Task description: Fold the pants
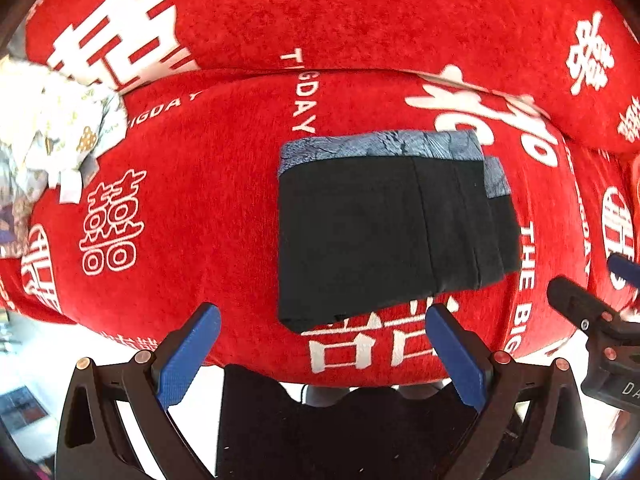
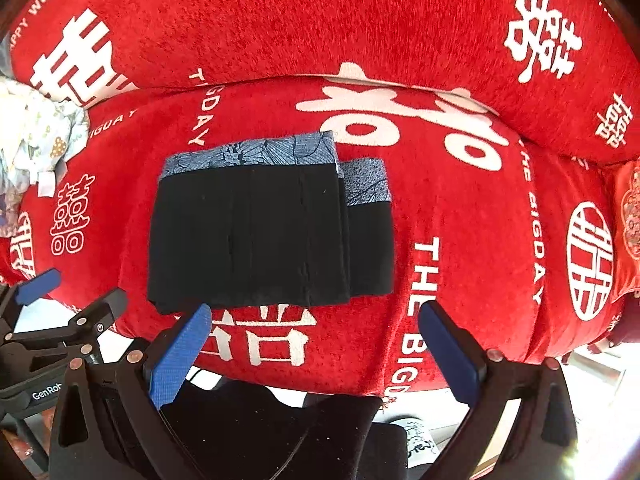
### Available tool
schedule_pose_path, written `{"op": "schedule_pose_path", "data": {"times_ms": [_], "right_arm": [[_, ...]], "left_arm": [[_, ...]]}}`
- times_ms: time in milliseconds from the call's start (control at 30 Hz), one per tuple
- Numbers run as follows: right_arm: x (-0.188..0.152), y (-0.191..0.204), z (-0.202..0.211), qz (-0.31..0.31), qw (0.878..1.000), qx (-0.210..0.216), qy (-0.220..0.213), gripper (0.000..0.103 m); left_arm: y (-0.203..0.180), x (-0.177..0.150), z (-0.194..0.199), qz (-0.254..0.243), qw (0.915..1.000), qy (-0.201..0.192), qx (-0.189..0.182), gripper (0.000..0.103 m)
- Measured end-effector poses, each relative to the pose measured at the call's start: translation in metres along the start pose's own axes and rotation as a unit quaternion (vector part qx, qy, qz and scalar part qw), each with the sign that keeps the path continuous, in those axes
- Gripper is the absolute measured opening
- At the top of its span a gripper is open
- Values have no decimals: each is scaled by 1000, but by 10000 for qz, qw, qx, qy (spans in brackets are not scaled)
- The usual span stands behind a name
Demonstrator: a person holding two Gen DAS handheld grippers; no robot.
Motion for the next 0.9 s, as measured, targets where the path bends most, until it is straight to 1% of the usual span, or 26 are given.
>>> {"op": "schedule_pose_path", "data": {"times_ms": [100, 167, 467, 600, 900], "right_arm": [[-1, 2, 4, 75, 9999, -97, -41, 103], [-3, 2, 6, 90, 9998, -138, -62, 103], [-7, 1, 9, 29, 9999, -135, -38, 103], [-8, -1, 9, -63, 9999, -118, -19, 103], [-8, -6, 8, -62, 9998, -191, 3, 103]], "left_arm": [[-3, 0, 5, -215, 9997, -21, 123, 102], [-4, 1, 9, -248, 9996, -42, 86, 102], [-7, -4, 18, -182, 9998, -91, 21, 102], [-7, -5, 19, -117, 9999, -106, 0, 102], [-7, -8, 19, -88, 9999, -122, -8, 102]]}}
Point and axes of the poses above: each gripper's, at about its wrist camera, not at the fingertips, and z roughly against the way its jaws point, y to its left, x to its top, the point moved 7 cm from there along -z, roughly the way its jaws point, and after that the axes turned 9 degrees about -x, right-handed, at the moved point
